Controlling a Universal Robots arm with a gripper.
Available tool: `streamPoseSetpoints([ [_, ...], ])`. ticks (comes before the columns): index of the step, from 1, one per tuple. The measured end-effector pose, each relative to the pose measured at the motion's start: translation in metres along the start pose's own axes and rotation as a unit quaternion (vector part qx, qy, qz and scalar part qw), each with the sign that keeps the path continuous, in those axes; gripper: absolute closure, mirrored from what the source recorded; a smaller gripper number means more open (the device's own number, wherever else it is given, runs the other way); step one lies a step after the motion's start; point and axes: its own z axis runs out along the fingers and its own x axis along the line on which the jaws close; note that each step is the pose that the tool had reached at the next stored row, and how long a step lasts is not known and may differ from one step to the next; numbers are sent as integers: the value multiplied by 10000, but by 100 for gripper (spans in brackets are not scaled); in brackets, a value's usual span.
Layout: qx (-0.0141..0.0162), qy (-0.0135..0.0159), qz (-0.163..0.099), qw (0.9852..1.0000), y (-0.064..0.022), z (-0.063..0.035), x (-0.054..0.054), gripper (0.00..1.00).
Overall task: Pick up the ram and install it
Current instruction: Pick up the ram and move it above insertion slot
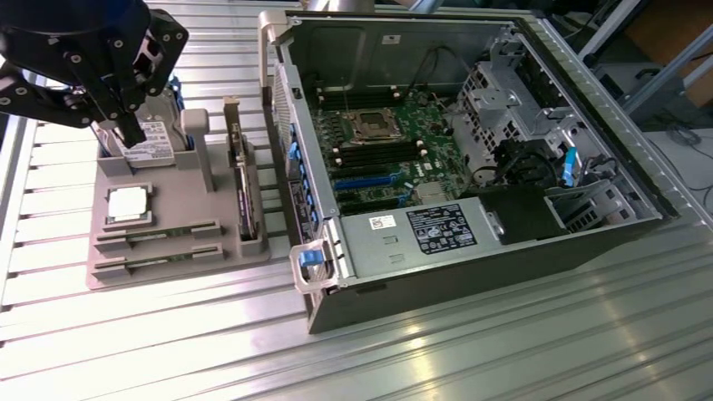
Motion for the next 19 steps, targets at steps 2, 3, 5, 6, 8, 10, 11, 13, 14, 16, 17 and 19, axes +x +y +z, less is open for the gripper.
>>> streamPoseSetpoints([
  [2, 0, 2, -65, 10000, 0, 0, 0, 89],
  [3, 0, 5, -113, 9999, 0, 0, 0, 89],
  [5, 0, 6, -162, 9999, 0, 0, 0, 89],
  [6, 1, 8, -204, 9998, 0, 0, 0, 89],
  [8, 1, 10, -266, 9996, 0, 0, 0, 89],
  [10, 1, 14, -333, 9994, 0, 0, 0, 89],
  [11, 2, 15, -377, 9993, 0, 0, 0, 89],
  [13, 3, 19, -452, 9990, 0, 0, 0, 89],
  [14, 4, 20, -486, 9988, 0, 0, 0, 89],
  [16, 4, 23, -548, 9985, 0, 0, 0, 89],
  [17, 4, 24, -560, 9984, 0, 0, 0, 89],
  [19, 5, 26, -605, 9982, 0, 0, 0, 89],
])
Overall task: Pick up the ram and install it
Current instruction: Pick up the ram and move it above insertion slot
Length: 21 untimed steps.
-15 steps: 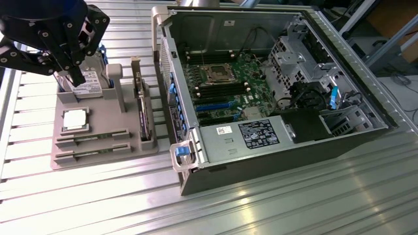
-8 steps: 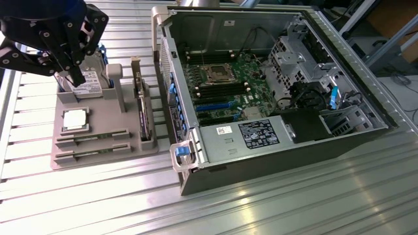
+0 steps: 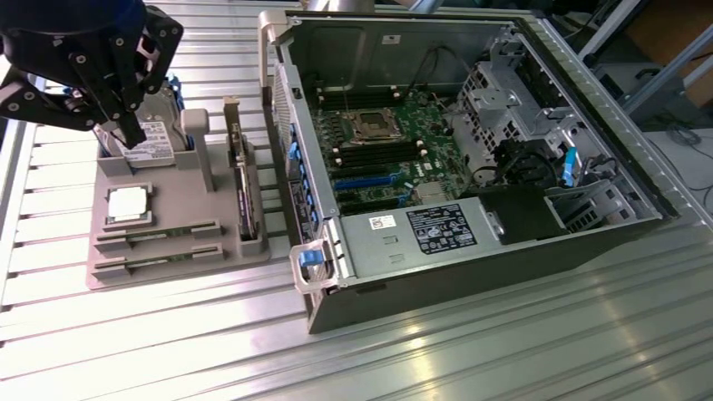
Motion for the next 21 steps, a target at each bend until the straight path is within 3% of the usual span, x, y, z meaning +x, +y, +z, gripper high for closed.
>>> streamPoseSetpoints([
  [21, 21, 33, -460, 9989, 0, 0, 0, 89],
])
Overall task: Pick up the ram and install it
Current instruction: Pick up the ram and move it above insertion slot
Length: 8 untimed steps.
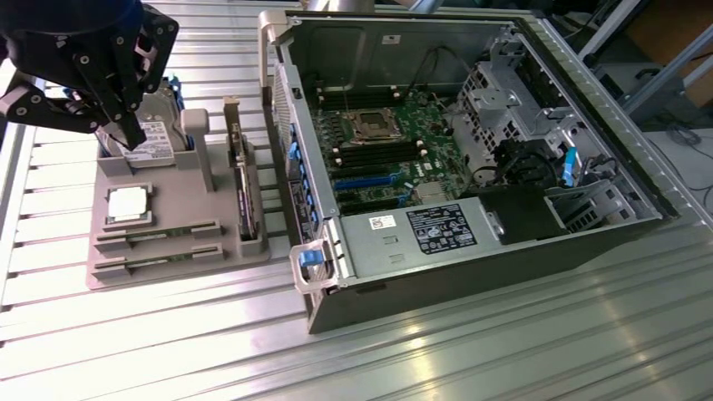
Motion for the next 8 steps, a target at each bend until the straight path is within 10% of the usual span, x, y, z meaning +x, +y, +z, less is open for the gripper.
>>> streamPoseSetpoints([
  [8, 4, 9, -161, 9999, 0, 0, 0, 89],
])
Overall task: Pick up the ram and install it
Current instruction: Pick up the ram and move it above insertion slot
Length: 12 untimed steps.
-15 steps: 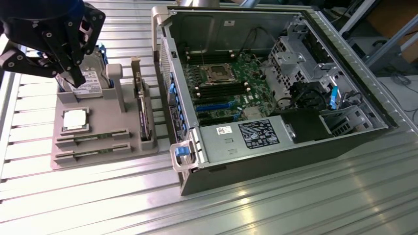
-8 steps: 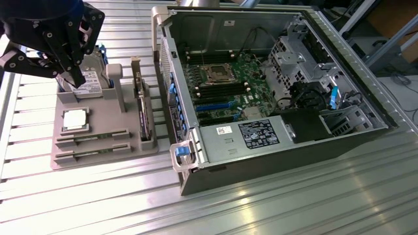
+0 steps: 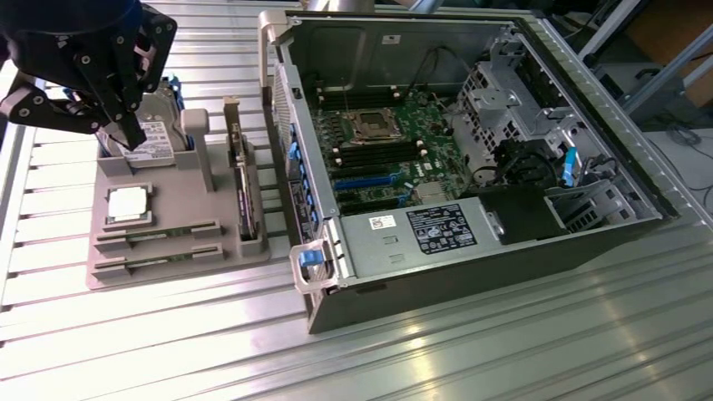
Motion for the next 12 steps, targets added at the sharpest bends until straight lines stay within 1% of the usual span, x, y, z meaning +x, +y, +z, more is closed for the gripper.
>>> streamPoseSetpoints([
  [6, 1, 3, -59, 10000, 0, 0, 0, 89],
  [12, 9, 15, -179, 9998, 0, 0, 0, 89],
])
